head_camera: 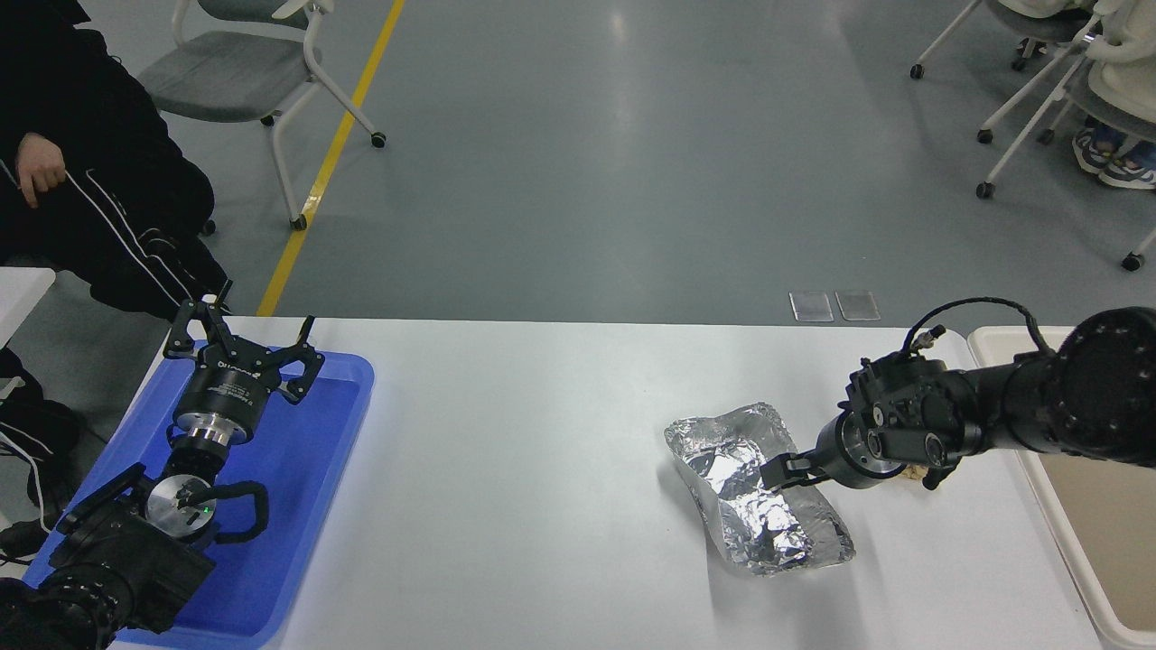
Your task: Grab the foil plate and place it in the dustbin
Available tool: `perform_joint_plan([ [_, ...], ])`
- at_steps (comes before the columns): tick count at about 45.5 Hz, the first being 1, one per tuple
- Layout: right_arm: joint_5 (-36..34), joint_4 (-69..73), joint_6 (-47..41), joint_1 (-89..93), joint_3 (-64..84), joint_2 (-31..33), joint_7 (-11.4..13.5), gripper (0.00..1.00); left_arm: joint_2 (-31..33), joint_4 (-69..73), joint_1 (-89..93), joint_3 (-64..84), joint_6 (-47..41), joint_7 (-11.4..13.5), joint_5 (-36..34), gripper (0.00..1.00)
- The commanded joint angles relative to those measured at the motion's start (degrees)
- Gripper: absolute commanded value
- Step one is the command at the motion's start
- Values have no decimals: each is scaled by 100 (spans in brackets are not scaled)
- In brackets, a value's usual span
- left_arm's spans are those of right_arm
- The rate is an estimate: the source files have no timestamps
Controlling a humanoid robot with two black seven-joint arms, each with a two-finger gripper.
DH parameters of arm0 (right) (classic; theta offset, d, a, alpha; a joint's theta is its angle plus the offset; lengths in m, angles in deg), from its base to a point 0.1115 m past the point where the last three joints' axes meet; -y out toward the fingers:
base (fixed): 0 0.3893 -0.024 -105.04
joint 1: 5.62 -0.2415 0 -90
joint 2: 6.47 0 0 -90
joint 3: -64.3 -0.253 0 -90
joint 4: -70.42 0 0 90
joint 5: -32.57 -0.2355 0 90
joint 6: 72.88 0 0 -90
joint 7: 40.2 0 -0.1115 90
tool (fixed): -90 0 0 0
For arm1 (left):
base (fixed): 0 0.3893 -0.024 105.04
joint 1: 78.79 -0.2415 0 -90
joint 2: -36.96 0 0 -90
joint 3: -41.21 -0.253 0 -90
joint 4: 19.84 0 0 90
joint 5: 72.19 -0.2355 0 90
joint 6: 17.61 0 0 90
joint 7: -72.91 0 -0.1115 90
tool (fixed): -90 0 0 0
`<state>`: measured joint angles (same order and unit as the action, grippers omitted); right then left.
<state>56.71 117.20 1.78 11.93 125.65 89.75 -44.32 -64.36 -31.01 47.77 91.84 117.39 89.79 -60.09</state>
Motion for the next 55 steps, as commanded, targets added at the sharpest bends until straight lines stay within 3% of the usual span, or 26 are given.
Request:
perform_joint_plan([
  [1,82,-459,40,424,0,-227,8,89,-2,1,0,0,0,0,-5,100],
  [4,178,-539,40,459,18,-236,8,83,-2,1,0,0,0,0,3,100],
  [7,301,-547,31,451,18,-236,8,69,7,1,0,0,0,0,3,100],
  [10,381,-547,14,451,35,-236,8,43,-2,1,0,0,0,0,3,100],
  [12,381,-547,-21,442,53,-236,8,10,7,1,0,0,0,0,3,100],
  [13,381,-547,-48,433,53,-236,0,0,-2,1,0,0,0,0,3,100],
  [38,310,-284,-180,-41,79,-69,-18,0,7,1,9,0,0,0,3,100],
  [55,354,2316,-294,-2246,106,1099,-18,0,7,-16,9,0,0,0,3,100],
])
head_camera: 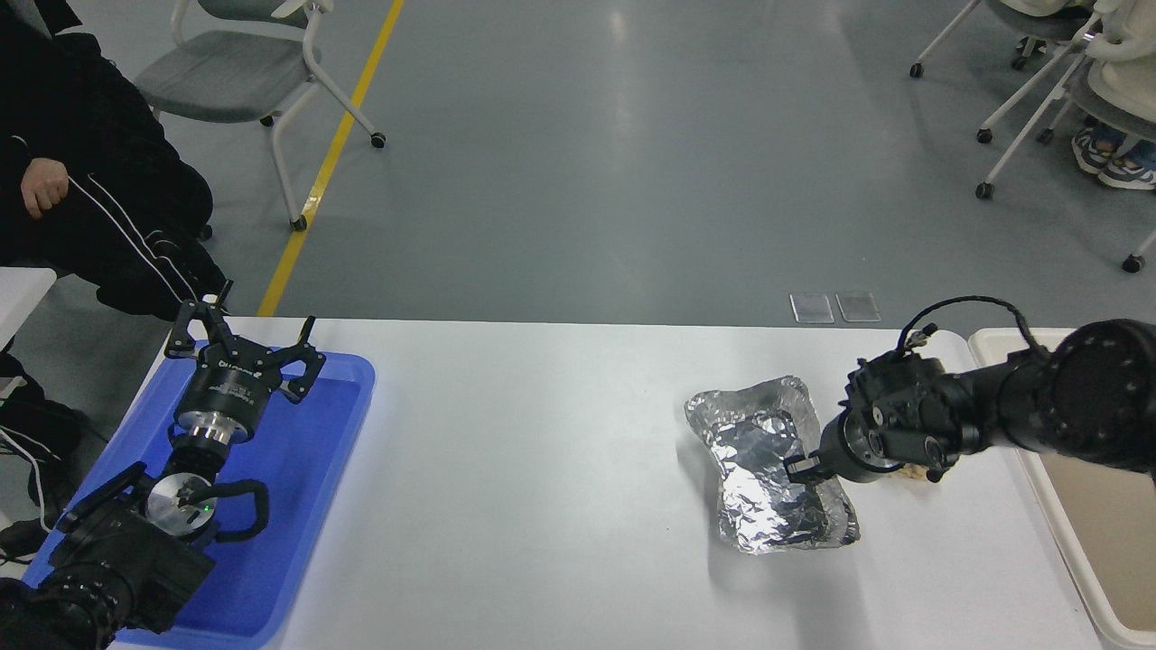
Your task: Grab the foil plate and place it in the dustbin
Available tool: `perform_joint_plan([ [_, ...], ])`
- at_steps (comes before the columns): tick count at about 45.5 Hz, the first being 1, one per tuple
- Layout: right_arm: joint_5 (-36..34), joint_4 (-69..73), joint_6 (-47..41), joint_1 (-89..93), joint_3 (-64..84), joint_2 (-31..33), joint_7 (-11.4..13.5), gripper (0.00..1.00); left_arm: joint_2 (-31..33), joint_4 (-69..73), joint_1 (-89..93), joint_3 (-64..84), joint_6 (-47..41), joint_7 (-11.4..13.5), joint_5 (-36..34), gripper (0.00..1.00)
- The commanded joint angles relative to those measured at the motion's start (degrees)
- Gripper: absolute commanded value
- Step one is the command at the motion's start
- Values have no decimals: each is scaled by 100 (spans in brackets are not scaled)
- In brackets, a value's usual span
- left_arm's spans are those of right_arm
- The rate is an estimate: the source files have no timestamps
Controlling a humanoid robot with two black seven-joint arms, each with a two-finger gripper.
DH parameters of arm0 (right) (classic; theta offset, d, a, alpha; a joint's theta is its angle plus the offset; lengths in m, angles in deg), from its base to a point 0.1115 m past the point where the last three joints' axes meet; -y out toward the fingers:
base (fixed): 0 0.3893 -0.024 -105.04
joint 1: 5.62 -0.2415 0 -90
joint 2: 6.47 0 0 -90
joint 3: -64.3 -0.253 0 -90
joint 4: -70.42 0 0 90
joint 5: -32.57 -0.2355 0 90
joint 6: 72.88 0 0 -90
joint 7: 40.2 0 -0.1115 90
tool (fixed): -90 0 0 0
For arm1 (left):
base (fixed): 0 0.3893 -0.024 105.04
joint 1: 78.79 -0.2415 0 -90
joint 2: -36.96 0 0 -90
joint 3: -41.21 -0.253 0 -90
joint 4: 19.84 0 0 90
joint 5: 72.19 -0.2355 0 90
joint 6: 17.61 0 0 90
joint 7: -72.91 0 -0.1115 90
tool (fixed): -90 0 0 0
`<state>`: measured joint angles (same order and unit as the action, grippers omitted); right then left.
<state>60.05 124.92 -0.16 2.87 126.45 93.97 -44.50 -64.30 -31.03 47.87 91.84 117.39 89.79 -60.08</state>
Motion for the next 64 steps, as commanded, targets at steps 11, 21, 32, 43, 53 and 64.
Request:
perform_joint_plan([
  [11,12,3513,-372,-3650,622,1275,0,0,-8,3,-1,0,0,0,2,100],
  [21,-41,4130,-1514,-5663,877,1583,-9,0,-8,3,-1,0,0,0,2,100],
  [32,-41,4156,-2772,-7132,913,1856,-17,0,-8,3,-9,0,0,0,2,100],
  [43,-41,4156,-2772,-7871,1141,2014,-26,0,-8,3,-9,0,0,0,2,100],
  [53,-14,4156,-2772,-7986,1203,2067,-17,0,-8,3,-9,0,0,0,2,100],
  [64,152,3893,-2772,-7231,1448,2058,-17,0,-16,3,-9,0,0,0,2,100],
])
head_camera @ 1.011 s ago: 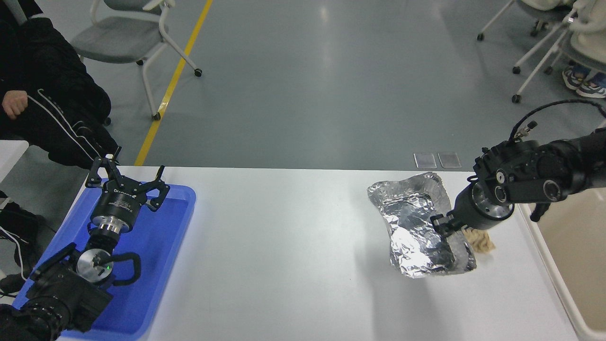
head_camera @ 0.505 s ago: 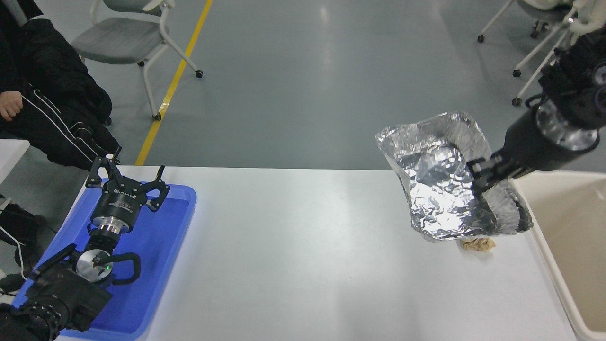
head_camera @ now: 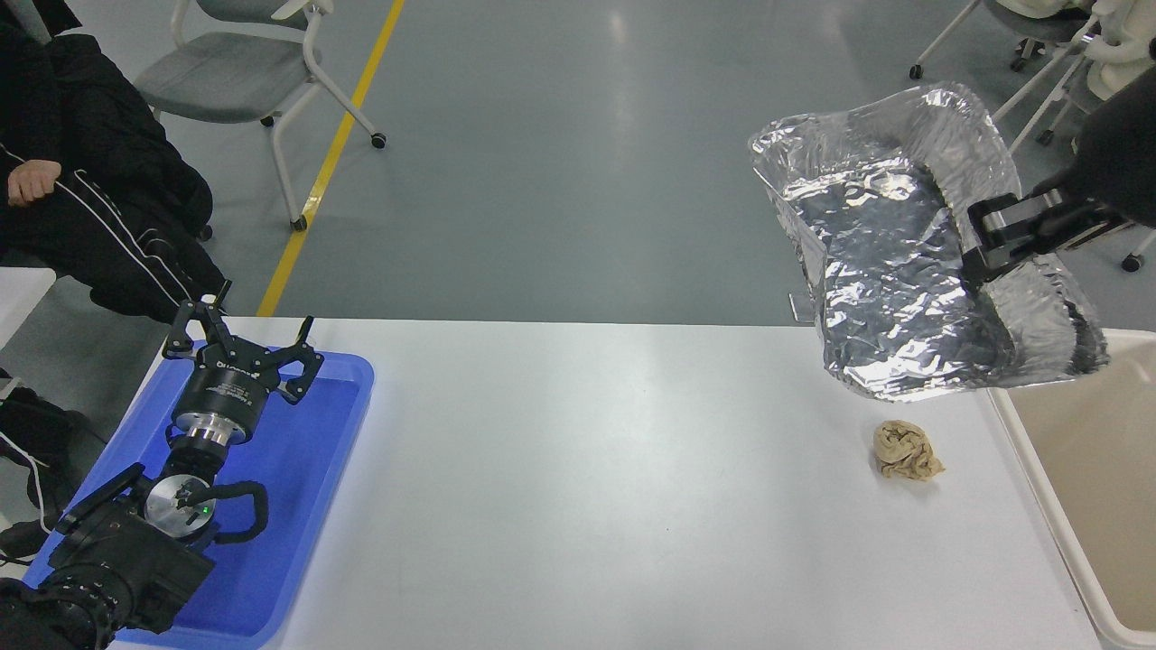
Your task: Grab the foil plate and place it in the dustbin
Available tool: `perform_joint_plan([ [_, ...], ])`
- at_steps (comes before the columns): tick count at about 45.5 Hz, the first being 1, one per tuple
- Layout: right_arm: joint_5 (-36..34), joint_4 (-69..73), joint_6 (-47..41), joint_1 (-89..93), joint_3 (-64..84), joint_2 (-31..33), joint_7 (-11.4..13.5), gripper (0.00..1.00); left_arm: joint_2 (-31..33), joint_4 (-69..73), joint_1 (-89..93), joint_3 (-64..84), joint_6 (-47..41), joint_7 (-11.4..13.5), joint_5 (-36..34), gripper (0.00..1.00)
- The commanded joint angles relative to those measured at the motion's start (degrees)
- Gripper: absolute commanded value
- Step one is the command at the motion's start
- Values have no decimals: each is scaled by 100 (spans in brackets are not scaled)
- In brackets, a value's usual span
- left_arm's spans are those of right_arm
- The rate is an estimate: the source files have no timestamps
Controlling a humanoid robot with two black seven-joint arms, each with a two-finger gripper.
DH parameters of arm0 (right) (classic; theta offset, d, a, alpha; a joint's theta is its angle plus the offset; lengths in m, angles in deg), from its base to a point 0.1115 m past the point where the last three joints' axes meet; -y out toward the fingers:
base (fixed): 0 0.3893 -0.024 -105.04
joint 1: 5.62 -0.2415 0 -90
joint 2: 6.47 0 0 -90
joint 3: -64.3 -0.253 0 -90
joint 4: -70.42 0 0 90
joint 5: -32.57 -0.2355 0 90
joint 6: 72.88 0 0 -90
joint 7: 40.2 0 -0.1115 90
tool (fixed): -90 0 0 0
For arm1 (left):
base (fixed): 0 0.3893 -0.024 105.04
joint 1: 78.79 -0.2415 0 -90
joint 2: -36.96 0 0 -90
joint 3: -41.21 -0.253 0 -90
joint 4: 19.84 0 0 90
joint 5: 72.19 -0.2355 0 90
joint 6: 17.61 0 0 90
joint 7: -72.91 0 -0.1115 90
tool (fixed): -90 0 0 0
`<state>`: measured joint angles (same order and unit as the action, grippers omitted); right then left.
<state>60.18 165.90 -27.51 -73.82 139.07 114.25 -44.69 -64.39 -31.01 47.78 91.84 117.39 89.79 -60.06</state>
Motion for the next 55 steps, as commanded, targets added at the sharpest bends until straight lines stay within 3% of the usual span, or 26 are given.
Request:
perform_joint_plan([
  [1,166,-275,-37,552,222,30,9,0,1,1,0,0,0,0,0,100],
  [21,69,-2568,1676,3785,495,56,18,0,-7,1,0,0,0,0,0,100],
  [42,-1995,-6698,2372,8162,30,188,27,0,-7,1,0,0,0,0,0,100],
  [55,-2119,-8553,2503,10132,-1025,171,71,0,-7,1,0,0,0,0,0,100],
])
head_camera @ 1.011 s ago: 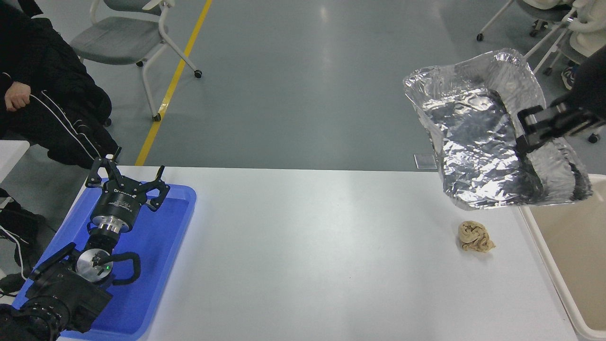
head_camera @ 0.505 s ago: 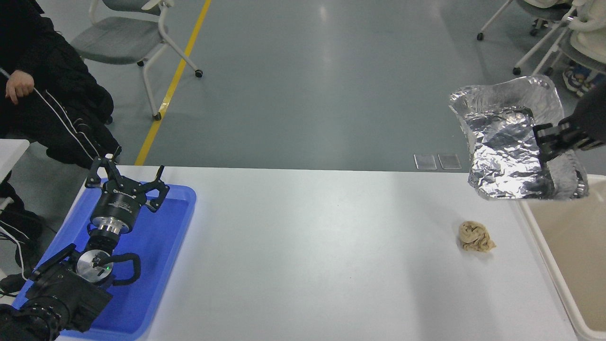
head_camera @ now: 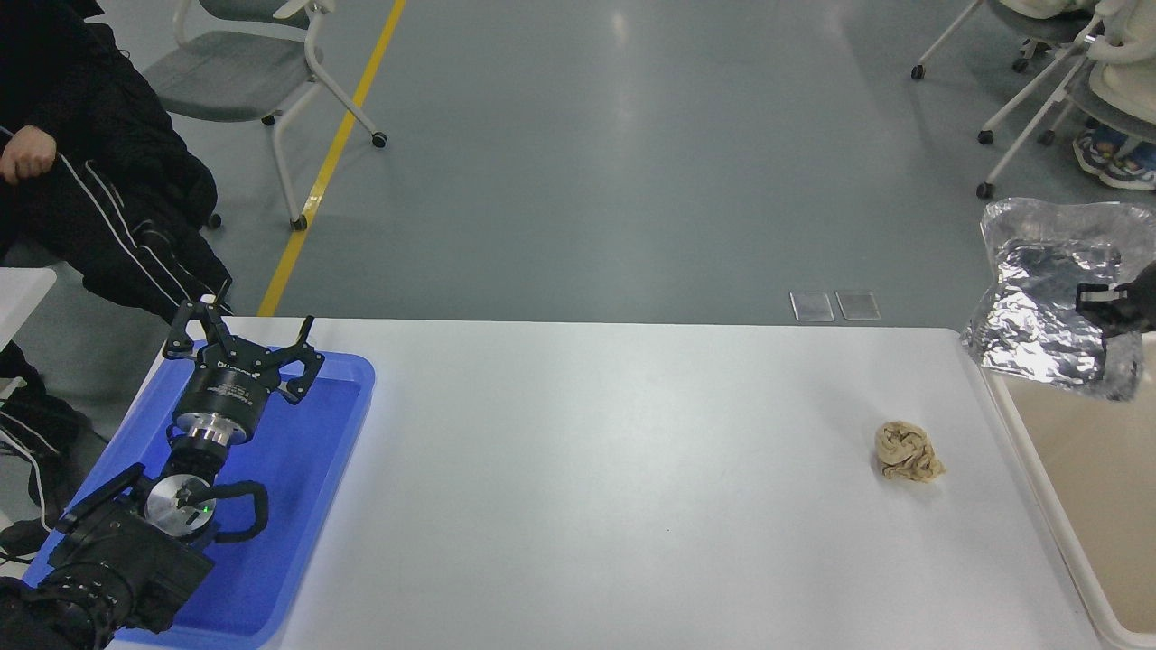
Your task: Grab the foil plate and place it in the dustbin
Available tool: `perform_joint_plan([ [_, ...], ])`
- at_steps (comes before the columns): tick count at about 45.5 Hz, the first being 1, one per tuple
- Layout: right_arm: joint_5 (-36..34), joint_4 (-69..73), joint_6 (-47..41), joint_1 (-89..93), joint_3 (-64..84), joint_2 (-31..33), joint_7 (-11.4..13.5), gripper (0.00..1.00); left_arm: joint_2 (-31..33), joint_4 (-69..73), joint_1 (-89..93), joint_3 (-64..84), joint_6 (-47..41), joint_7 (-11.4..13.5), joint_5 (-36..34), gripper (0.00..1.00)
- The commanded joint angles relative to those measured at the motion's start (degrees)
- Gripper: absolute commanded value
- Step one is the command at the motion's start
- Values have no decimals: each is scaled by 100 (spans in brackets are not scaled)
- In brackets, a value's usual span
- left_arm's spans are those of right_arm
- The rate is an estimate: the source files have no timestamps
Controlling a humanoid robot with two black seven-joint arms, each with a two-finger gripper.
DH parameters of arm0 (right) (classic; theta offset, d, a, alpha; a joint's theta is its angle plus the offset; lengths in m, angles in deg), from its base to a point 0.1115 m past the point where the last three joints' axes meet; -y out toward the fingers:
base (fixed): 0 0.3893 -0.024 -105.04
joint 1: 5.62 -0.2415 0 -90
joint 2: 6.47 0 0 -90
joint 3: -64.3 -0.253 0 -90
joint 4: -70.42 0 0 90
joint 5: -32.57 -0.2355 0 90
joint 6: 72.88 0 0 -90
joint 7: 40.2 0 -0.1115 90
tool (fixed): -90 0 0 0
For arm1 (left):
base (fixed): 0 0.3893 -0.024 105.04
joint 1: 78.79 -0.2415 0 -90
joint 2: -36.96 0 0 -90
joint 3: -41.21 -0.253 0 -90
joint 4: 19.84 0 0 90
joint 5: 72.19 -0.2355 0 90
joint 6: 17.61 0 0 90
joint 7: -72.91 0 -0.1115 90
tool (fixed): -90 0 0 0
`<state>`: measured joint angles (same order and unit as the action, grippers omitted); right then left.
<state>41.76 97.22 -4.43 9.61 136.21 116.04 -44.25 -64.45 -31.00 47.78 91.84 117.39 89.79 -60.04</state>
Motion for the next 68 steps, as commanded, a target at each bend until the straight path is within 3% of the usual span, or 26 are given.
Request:
perform_joint_plan([
  [1,-278,-1800,239,1947,-836,-8,27,0,8,0,0,0,0,0,-2,100],
  [25,-278,-2320,1145,3609,-2489,-35,80,0,-1,0,0,0,0,8,-2,100],
  [38,-287,-2320,1224,3794,-2849,-79,299,0,-1,0,0,0,0,8,-2,100],
  [39,-287,-2311,1224,3812,-2884,-79,335,18,-1,0,0,0,0,8,-2,100],
  [41,-287,-2320,1224,3838,-2972,-61,422,69,8,0,0,0,0,8,-2,100],
  [43,-295,-2311,1146,3838,-3042,-70,458,79,8,0,0,0,0,0,-2,100],
  [44,-295,-2311,1145,3847,-3086,-61,458,99,8,0,0,0,0,0,-2,100],
  [68,-295,-2302,653,3460,-3280,-17,388,100,-1,0,0,0,0,8,-2,100],
])
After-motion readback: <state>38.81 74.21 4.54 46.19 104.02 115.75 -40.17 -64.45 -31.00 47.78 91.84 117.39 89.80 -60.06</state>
